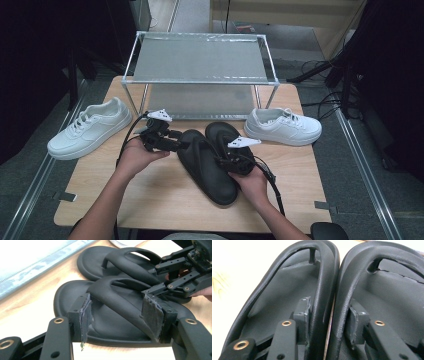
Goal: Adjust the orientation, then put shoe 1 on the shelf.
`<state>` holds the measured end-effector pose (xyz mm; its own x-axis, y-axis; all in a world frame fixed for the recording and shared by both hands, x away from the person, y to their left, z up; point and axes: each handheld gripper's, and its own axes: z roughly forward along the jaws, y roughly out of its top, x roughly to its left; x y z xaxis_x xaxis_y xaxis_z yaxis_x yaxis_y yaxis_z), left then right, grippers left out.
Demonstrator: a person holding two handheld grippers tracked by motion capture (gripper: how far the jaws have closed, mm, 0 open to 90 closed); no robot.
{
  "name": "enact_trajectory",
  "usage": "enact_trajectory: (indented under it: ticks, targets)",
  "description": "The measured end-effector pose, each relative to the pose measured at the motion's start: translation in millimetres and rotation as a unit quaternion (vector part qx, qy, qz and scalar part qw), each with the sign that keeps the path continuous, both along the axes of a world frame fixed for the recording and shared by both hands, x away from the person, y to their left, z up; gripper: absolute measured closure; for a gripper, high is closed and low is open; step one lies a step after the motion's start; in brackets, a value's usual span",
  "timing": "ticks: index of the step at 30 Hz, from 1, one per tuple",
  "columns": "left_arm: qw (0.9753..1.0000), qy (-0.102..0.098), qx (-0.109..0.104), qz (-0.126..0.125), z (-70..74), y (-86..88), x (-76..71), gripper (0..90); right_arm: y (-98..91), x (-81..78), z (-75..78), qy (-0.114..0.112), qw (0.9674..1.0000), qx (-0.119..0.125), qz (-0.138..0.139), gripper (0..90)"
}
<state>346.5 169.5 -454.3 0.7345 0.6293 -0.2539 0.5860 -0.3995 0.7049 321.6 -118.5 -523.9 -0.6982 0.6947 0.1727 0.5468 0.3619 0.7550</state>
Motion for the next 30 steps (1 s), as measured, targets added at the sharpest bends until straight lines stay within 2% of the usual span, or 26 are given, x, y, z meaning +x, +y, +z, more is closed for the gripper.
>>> enact_trajectory:
  ticks: [11, 22, 25, 30]
  targets:
    - [0.9999, -0.005, 0.000, 0.014, -2.8, 10.5, 5.7, 40.7, 1.0, -1.5, 1.9, 0.012, 0.9999, -0.001, -0.011, 69.8]
    - [0.9998, -0.008, -0.001, 0.017, -2.8, 13.9, 5.1, 40.0, -2.2, 1.0, 4.1, 0.033, 0.9992, 0.010, -0.022, 74.8]
    - [0.9998, -0.007, -0.003, 0.016, -2.8, 15.1, 5.0, 40.0, -4.2, 2.1, 5.1, 0.028, 0.9994, 0.008, -0.021, 75.5]
    - [0.9998, -0.009, -0.001, 0.020, -2.4, 17.8, 4.4, 39.8, -5.6, 2.4, 9.7, 0.033, 0.9990, 0.016, -0.023, 75.6]
